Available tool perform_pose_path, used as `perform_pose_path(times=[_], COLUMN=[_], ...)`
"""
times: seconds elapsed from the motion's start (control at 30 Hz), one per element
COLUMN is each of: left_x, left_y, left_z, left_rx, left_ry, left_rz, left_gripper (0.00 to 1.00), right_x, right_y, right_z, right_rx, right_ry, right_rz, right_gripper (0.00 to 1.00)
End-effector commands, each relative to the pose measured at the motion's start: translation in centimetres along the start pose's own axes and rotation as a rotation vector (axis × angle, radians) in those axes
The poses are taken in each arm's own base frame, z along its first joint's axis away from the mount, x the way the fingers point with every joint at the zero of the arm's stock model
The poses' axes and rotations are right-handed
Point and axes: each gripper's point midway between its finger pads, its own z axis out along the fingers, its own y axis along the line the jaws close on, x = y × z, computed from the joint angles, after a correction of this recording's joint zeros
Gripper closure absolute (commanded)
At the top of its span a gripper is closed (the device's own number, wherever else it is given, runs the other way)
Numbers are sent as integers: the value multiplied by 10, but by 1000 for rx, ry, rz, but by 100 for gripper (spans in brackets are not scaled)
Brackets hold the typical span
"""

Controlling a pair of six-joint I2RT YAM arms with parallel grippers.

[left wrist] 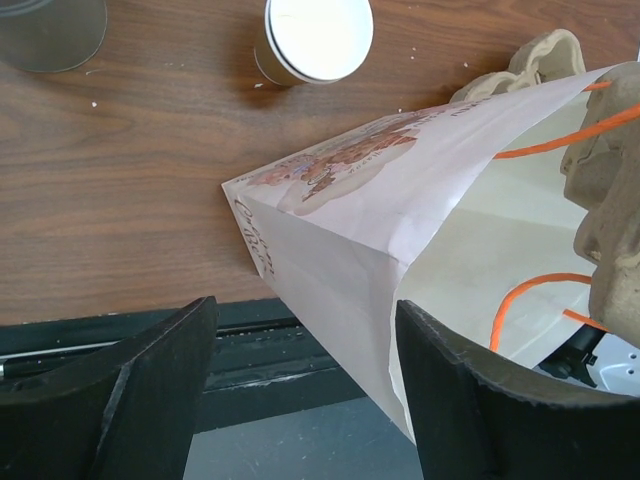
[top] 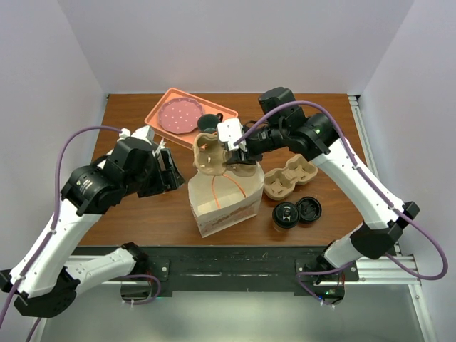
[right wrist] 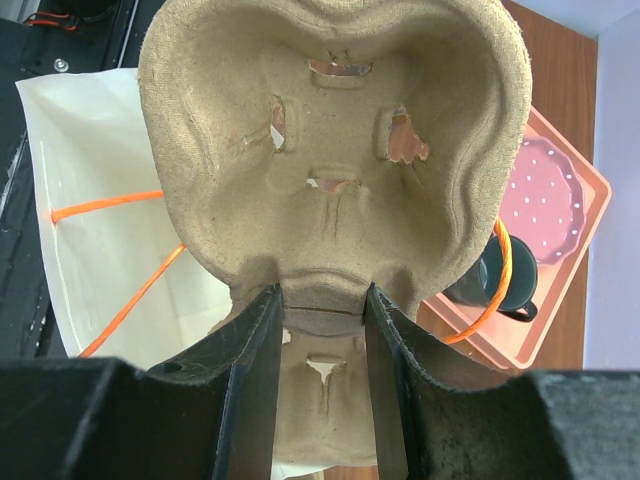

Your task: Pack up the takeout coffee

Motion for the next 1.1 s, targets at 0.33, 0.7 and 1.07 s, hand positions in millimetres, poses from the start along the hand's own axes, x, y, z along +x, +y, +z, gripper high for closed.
perform_pose_path(times=[0.33,0.7,1.07], left_x=[-13,-7,-6], left_y=[-26,-18,-17], left_z=[12,17,22], left_rx=[77,37,41], left_ry=[-9,12,5], left_rz=[7,3,1], left_gripper=[34,38,47], right_x=[-43,-42,-38], right_y=[-22,-32,-21], right_z=[-12,-15,-16], right_rx=[118,193,152], right_ry=[-145,-147,-133], right_rz=[-21,46,32], right_gripper=[78,76,77])
